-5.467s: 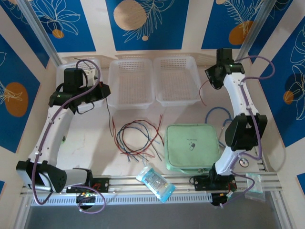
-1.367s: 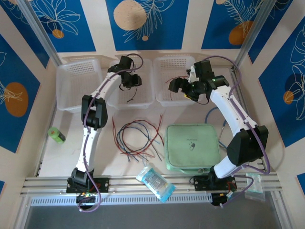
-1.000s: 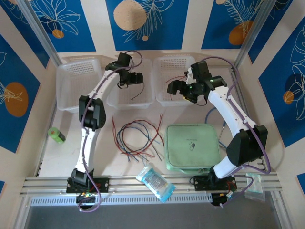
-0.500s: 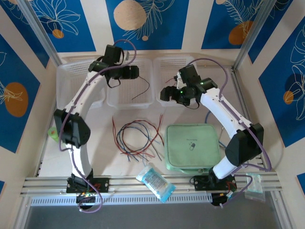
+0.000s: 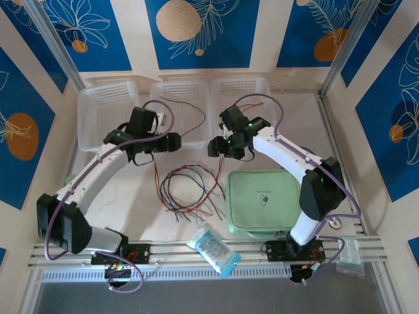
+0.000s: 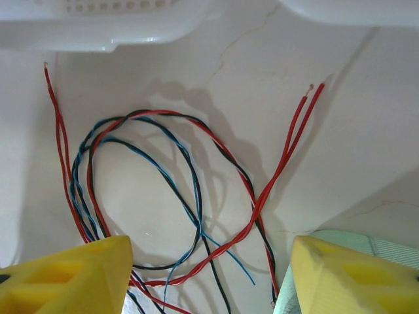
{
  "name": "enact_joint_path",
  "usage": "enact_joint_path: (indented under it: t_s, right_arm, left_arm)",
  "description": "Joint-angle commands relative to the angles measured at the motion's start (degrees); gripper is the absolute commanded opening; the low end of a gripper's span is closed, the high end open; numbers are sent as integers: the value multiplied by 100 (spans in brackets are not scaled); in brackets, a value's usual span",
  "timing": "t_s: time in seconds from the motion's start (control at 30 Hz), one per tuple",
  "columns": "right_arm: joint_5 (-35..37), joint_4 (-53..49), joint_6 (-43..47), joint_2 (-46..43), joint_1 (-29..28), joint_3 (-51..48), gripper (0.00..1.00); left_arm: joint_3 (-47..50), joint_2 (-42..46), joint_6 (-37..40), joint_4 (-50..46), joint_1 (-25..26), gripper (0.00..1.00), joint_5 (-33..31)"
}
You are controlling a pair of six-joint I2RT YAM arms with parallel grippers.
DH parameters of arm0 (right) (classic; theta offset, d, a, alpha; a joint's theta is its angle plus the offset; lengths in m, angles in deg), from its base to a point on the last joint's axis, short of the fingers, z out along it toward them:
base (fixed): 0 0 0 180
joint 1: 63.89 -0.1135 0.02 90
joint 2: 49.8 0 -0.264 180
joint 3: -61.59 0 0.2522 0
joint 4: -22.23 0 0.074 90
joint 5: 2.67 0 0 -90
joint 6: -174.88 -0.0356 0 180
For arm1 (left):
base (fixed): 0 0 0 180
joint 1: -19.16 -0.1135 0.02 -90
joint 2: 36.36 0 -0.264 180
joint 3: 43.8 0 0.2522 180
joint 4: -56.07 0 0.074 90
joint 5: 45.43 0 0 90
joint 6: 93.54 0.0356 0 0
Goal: Untangle the cables
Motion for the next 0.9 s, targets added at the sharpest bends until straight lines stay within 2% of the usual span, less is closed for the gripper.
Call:
enact_joint_path:
  t_s: [0.0, 0.13, 0.37, 0.7, 0.87]
  right_arm:
    - [336, 56, -232, 184, -154, -143, 62]
    - [775, 239, -420, 422, -348, -244, 55]
    - [1738, 436, -774, 1003, -607, -219, 39]
    - [2471, 240, -839, 1749, -677, 271, 36]
    - [2494, 330, -780, 1884, -697, 304, 33]
  left_arm:
    - [531, 414, -425, 317, 103, 73, 168]
    - [1058, 697, -665, 508, 167, 71, 155]
    - [1418, 924, -794, 536, 194, 70, 95]
    - [1469, 1053, -813, 440, 202, 70, 58]
    - [1460, 1088, -818, 414, 207, 70, 43]
